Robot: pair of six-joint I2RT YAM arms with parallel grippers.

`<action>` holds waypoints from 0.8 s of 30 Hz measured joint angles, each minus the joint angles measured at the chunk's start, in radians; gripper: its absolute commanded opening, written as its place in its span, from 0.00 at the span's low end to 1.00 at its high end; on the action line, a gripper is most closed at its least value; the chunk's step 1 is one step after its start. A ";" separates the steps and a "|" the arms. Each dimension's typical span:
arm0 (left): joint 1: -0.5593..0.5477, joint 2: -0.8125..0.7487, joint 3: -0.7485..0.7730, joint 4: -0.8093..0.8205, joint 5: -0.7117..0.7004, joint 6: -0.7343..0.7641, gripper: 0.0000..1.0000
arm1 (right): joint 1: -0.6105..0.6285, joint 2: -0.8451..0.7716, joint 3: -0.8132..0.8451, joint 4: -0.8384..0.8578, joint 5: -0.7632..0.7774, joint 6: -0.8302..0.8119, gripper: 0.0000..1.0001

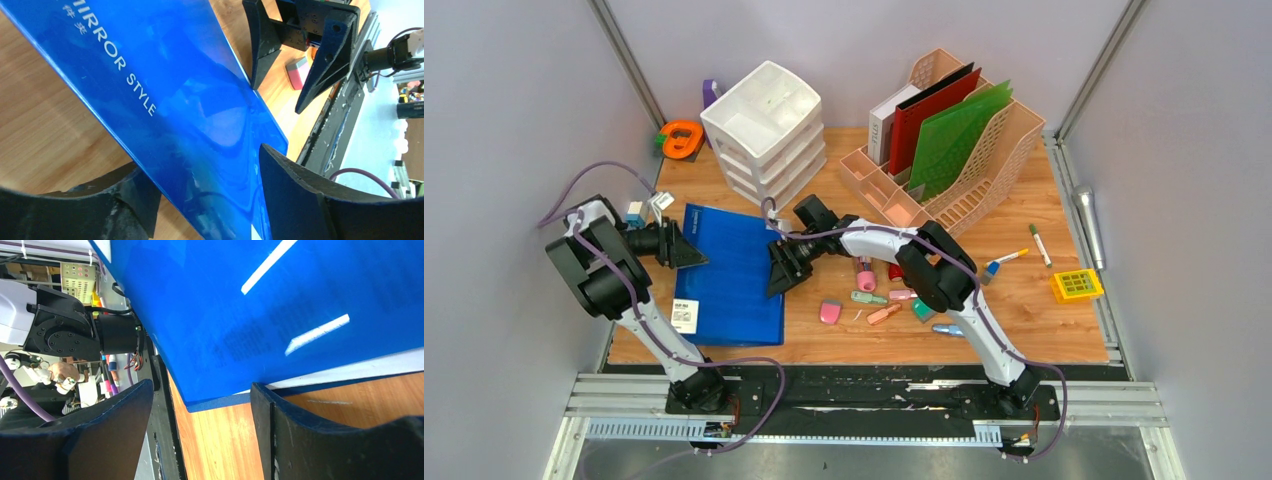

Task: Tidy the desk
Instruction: Pick up the folder from the corner of the board, then place the folder in the storage box.

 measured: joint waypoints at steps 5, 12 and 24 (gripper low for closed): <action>-0.011 -0.009 0.002 -0.035 -0.001 0.005 0.55 | -0.003 0.000 0.005 -0.008 0.003 -0.010 0.71; -0.016 -0.050 0.080 -0.058 -0.043 -0.066 0.25 | -0.010 -0.008 0.006 -0.019 0.033 -0.050 0.71; -0.036 -0.169 0.177 -0.095 -0.056 -0.167 0.00 | -0.061 -0.166 0.006 -0.154 0.170 -0.190 0.74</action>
